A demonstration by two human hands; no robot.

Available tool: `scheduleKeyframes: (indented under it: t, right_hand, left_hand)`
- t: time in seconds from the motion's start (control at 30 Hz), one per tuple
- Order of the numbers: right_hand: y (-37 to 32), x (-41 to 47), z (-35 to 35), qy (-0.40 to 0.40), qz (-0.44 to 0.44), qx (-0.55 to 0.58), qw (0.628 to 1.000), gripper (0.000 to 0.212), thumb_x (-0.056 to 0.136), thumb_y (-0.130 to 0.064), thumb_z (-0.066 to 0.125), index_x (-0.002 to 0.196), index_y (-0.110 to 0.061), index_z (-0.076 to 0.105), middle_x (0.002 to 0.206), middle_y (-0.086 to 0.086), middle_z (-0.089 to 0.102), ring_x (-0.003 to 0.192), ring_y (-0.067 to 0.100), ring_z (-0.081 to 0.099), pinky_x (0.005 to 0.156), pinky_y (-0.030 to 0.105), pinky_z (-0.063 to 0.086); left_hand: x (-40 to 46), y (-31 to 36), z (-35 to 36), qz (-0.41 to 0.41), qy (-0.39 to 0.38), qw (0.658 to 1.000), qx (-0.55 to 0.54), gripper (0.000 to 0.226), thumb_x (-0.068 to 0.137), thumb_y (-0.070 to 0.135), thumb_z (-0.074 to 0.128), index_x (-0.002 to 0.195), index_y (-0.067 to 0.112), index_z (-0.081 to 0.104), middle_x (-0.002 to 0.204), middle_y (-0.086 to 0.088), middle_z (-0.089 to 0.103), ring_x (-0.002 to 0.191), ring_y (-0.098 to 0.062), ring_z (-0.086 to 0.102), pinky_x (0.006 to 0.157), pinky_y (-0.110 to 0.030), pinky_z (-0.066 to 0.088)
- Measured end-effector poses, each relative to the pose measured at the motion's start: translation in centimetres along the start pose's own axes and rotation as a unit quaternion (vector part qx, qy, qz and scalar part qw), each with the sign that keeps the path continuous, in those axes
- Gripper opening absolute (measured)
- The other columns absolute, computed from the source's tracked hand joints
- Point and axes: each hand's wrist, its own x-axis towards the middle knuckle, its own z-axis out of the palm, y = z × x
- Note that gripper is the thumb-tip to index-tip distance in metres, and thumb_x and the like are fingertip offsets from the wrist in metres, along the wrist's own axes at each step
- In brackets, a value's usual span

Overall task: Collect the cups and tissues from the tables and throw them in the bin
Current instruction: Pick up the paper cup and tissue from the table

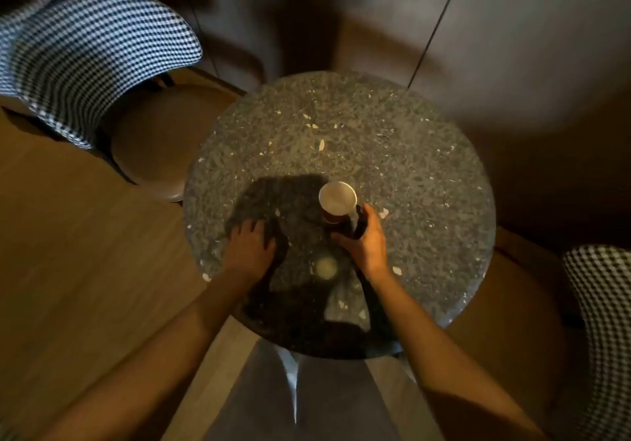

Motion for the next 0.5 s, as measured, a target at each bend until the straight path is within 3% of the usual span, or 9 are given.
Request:
scheduleKeyframes:
  t: [0.07,0.2,0.27,0.37,0.5]
  right_hand:
    - [0.3,1.3,0.5,-0.01,-0.03,0.008,0.999,0.089,0.059,-0.018,0.09,0.136,-0.013,0.044,0.131,0.006,0.054,0.119,0.013,0.05,0.1,0.03,0.045]
    - [-1.2,3.0,0.8,-0.047,0.029,0.054,0.997,0.081,0.059,-0.01,0.089,0.129,-0.017,0.049,0.117,-0.009,0.055,0.111,0.005,0.05,0.08,0.001,0.038]
    - [-1.8,3.7,0.9,-0.056,0.02,0.044,0.997,0.074,0.06,-0.01,0.088,0.124,-0.018,0.053,0.11,-0.012,0.054,0.104,0.003,0.05,0.072,-0.002,0.036]
    - [-2.2,4.1,1.2,-0.057,-0.003,0.046,0.997,0.066,0.059,-0.012,0.089,0.114,-0.025,0.054,0.108,-0.011,0.058,0.101,0.003,0.054,0.073,-0.004,0.036]
    - [-3.1,4.3,1.3,-0.069,0.014,0.061,0.996,0.068,0.062,-0.017,0.088,0.12,-0.025,0.054,0.109,-0.013,0.058,0.1,0.001,0.054,0.075,-0.002,0.037]
  left_hand:
    - [0.5,0.4,0.5,-0.011,0.016,1.0,-0.016,0.048,0.094,0.032,0.049,0.136,0.009,0.042,0.137,-0.016,0.044,0.122,-0.035,0.044,0.103,-0.044,0.038]
    - [1.7,0.5,1.8,-0.019,0.024,0.999,-0.025,0.048,0.092,0.032,0.052,0.134,0.01,0.047,0.132,-0.016,0.05,0.12,-0.034,0.049,0.103,-0.043,0.039]
    - [2.5,0.8,1.9,-0.025,0.02,0.999,-0.023,0.049,0.092,0.035,0.05,0.135,0.013,0.045,0.133,-0.014,0.049,0.121,-0.032,0.048,0.105,-0.043,0.037]
    - [3.2,1.2,2.1,-0.038,0.014,0.999,-0.025,0.049,0.091,0.036,0.05,0.135,0.014,0.046,0.132,-0.012,0.05,0.12,-0.03,0.048,0.103,-0.043,0.038]
    - [3.5,1.9,1.4,-0.04,0.013,0.998,-0.044,0.049,0.093,0.036,0.049,0.136,0.013,0.044,0.134,-0.012,0.049,0.121,-0.031,0.048,0.103,-0.043,0.039]
